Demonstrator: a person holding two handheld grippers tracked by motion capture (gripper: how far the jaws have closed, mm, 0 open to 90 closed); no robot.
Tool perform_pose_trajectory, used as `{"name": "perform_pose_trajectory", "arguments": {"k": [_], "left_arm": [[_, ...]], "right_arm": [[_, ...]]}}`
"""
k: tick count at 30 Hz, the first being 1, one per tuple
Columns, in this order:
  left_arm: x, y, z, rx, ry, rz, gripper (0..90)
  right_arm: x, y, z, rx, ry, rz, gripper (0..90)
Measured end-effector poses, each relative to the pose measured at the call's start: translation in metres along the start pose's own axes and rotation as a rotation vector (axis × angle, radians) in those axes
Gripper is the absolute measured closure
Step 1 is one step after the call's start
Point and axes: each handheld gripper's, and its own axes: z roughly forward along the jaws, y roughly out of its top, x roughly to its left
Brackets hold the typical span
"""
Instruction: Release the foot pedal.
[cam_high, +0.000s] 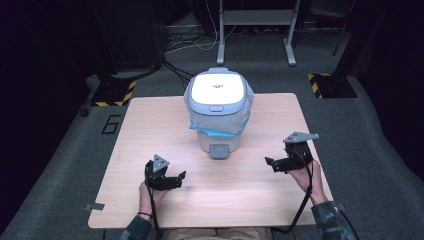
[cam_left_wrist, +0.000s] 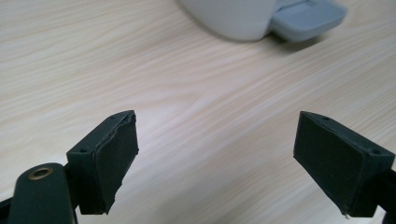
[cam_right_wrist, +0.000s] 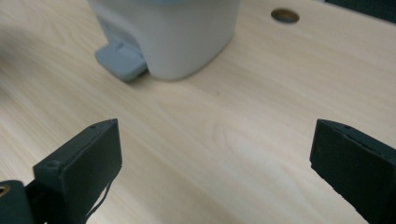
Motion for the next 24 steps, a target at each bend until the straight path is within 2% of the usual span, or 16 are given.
{"name": "perform_pose_trajectory", "arguments": {"k": [6, 11, 12, 18, 22, 23, 24], "left_arm": [[0.016, -0.019, -0.009, 0.033, 0.051, -0.017, 13.1], [0.027, -0.034, -0.015, 0.057, 0.093, -0.045, 12.5], [0.029, -0.037, -0.017, 0.061, 0.105, -0.044, 12.4], [0.036, -0.044, -0.021, 0.074, 0.142, -0.062, 10.7], [0.04, -0.044, -0.02, 0.095, 0.135, -0.079, 8.9], [0.04, -0.045, -0.02, 0.095, 0.134, -0.089, 8.4], [0.041, -0.044, -0.02, 0.102, 0.128, -0.098, 7.9]], "right_arm": [[0.002, -0.045, 0.013, 0.03, -0.02, 0.044, 1.2], [0.002, -0.071, 0.022, 0.063, -0.027, 0.06, 0.8], [0.003, -0.074, 0.023, 0.066, -0.037, 0.072, 0.8], [0.005, -0.087, 0.028, 0.075, -0.059, 0.066, 0.8], [0.008, -0.093, 0.036, 0.1, -0.09, 0.057, 0.0], [0.007, -0.096, 0.036, 0.09, -0.073, 0.064, 0.0], [0.007, -0.097, 0.036, 0.084, -0.074, 0.065, 0.0]]}}
